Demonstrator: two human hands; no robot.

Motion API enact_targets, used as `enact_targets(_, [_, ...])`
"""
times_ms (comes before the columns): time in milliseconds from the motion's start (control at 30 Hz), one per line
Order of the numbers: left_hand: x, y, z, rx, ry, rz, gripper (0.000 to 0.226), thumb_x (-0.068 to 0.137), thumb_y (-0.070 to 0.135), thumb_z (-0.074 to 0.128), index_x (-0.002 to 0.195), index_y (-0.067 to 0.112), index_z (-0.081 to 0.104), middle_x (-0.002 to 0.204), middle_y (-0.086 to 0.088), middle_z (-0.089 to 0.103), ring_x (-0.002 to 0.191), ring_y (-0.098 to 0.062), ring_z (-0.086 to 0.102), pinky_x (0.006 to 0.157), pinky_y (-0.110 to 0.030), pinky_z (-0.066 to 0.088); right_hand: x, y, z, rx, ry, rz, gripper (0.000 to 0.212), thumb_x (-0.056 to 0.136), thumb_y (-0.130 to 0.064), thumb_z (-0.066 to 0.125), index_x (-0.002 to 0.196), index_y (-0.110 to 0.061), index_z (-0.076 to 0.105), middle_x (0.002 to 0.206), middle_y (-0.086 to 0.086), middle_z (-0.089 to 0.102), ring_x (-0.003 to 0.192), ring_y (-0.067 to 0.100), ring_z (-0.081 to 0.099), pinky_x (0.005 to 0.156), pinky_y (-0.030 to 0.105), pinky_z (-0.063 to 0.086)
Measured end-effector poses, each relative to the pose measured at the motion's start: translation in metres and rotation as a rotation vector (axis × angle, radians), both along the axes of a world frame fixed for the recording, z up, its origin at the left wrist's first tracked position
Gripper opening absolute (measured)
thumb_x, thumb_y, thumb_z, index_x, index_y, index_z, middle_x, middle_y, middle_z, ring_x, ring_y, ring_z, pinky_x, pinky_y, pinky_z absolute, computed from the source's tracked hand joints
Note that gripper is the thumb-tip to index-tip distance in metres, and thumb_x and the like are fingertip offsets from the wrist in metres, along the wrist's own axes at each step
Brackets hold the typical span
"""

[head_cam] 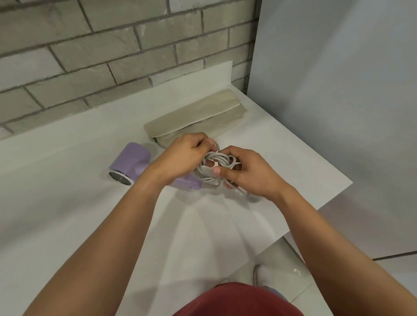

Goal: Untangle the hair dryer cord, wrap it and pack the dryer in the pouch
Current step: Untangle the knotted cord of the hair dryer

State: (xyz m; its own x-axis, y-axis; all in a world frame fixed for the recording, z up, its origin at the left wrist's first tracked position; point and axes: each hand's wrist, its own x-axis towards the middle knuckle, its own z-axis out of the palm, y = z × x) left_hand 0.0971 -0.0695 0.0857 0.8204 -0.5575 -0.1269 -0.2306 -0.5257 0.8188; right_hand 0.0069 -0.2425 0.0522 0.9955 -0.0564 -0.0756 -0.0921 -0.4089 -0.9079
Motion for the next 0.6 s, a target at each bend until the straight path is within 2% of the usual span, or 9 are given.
enact_targets(100, [0.001,0.001,-0.002,-0.064,0.06,0.018,0.029,0.106,0.032,0.05,0.092,0.026,0.074,0.088,0.007,0.077,0.083,-0.016,0.073,0.093,-0.056,0.057,-0.003,-0.004,0.005,0.13,0.065,0.026,0.02,0.099,-0.038,0.07,0.115,-0.027,0.074,0.096,-0.003,0.076,0.082,0.023,0.077,0.085,0.048,0.064])
enact_targets(200, [0.0,0.002,-0.009,-0.199,0.164,0.089,0.023,0.105,0.027,0.052,0.091,0.025,0.07,0.089,0.007,0.074,0.085,-0.018,0.072,0.092,-0.064,0.055,-0.002,-0.009,0.007,0.143,0.048,-0.007,0.013,0.102,-0.029,0.067,0.111,-0.027,0.076,0.094,-0.004,0.073,0.078,0.022,0.076,0.082,0.048,0.064])
enact_targets(267, [-0.003,0.004,-0.013,-0.195,0.131,0.109,0.013,0.103,0.019,0.054,0.098,0.022,0.065,0.097,0.005,0.071,0.092,-0.02,0.072,0.092,-0.06,0.057,-0.002,-0.009,0.004,0.096,0.018,-0.014,0.012,0.102,-0.025,0.066,0.109,-0.027,0.076,0.089,-0.007,0.072,0.074,0.018,0.072,0.078,0.044,0.062])
enact_targets(300, [-0.003,0.005,-0.012,-0.142,0.075,0.098,0.015,0.1,0.011,0.055,0.106,0.022,0.063,0.103,0.004,0.068,0.097,-0.02,0.072,0.093,-0.054,0.058,-0.002,-0.008,0.002,0.061,0.008,0.004,0.011,0.103,-0.025,0.065,0.109,-0.028,0.074,0.088,-0.009,0.072,0.075,0.016,0.071,0.077,0.043,0.062])
enact_targets(333, [-0.003,0.006,-0.009,-0.065,0.004,0.063,0.028,0.097,0.005,0.055,0.117,0.023,0.061,0.108,0.005,0.066,0.102,-0.019,0.069,0.095,-0.047,0.058,-0.002,-0.006,0.0,0.016,0.002,0.032,0.011,0.103,-0.026,0.064,0.108,-0.03,0.073,0.089,-0.01,0.072,0.076,0.016,0.072,0.078,0.042,0.062])
enact_targets(400, [-0.004,0.005,0.003,0.153,-0.141,-0.085,0.051,0.094,-0.001,0.052,0.138,0.023,0.055,0.117,0.006,0.063,0.109,-0.018,0.065,0.094,-0.029,0.053,-0.003,-0.003,-0.004,-0.083,-0.017,0.086,0.011,0.103,-0.029,0.061,0.108,-0.035,0.069,0.092,-0.014,0.071,0.08,0.017,0.072,0.08,0.044,0.062])
enact_targets(433, [-0.005,0.003,0.009,0.268,-0.197,-0.159,0.055,0.094,-0.002,0.051,0.143,0.022,0.054,0.121,0.005,0.064,0.113,-0.018,0.062,0.092,-0.023,0.049,-0.003,-0.002,-0.005,-0.112,-0.025,0.1,0.012,0.104,-0.029,0.06,0.108,-0.036,0.069,0.092,-0.015,0.07,0.081,0.017,0.071,0.081,0.045,0.062])
enact_targets(533, [-0.003,-0.002,0.023,0.484,-0.307,-0.244,0.044,0.095,0.007,0.051,0.135,0.017,0.066,0.124,0.0,0.07,0.118,-0.018,0.062,0.091,-0.022,0.044,-0.003,-0.002,-0.006,-0.118,-0.048,0.102,0.012,0.105,-0.031,0.059,0.111,-0.033,0.069,0.092,-0.013,0.07,0.077,0.016,0.072,0.082,0.046,0.06])
enact_targets(600, [0.001,-0.002,0.028,0.547,-0.266,-0.267,0.028,0.097,0.016,0.055,0.114,0.018,0.077,0.104,0.001,0.076,0.097,-0.018,0.071,0.086,-0.031,0.055,-0.005,-0.003,-0.006,-0.129,-0.076,0.116,0.013,0.105,-0.031,0.06,0.113,-0.032,0.069,0.093,-0.015,0.07,0.076,0.013,0.071,0.081,0.042,0.06])
